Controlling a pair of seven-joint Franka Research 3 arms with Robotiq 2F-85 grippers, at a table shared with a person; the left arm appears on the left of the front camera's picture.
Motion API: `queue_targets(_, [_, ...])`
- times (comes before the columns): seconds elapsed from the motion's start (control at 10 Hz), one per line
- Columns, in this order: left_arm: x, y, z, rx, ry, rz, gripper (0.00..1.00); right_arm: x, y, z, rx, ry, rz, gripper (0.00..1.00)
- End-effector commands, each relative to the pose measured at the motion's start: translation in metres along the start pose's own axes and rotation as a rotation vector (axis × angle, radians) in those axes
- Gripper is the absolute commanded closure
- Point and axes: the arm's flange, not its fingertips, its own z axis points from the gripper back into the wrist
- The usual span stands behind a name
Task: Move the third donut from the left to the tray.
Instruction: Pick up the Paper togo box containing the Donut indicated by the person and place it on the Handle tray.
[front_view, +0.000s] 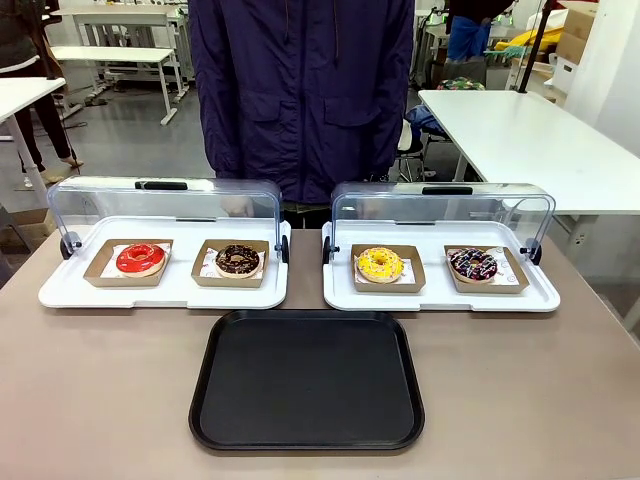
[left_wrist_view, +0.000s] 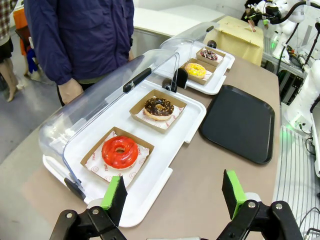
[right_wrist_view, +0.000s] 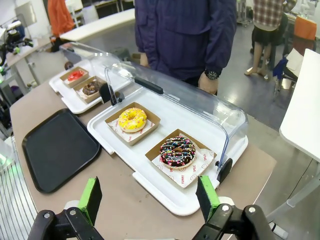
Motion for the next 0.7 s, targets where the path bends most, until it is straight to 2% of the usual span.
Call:
queue_targets(0.0, [0.0020, 0.0009, 0.0015, -0.008, -0.008, -0.010, 0.00, 0.0018, -0.0036, -0.0010, 0.002, -0.027, 0.023, 0.00])
queue_targets(0.6, [0.0020, 0.0009, 0.0015, -0.008, -0.008, -0.010, 0.00, 0.0018, -0.0036, -0.0010, 0.002, -0.027, 0.023, 0.00])
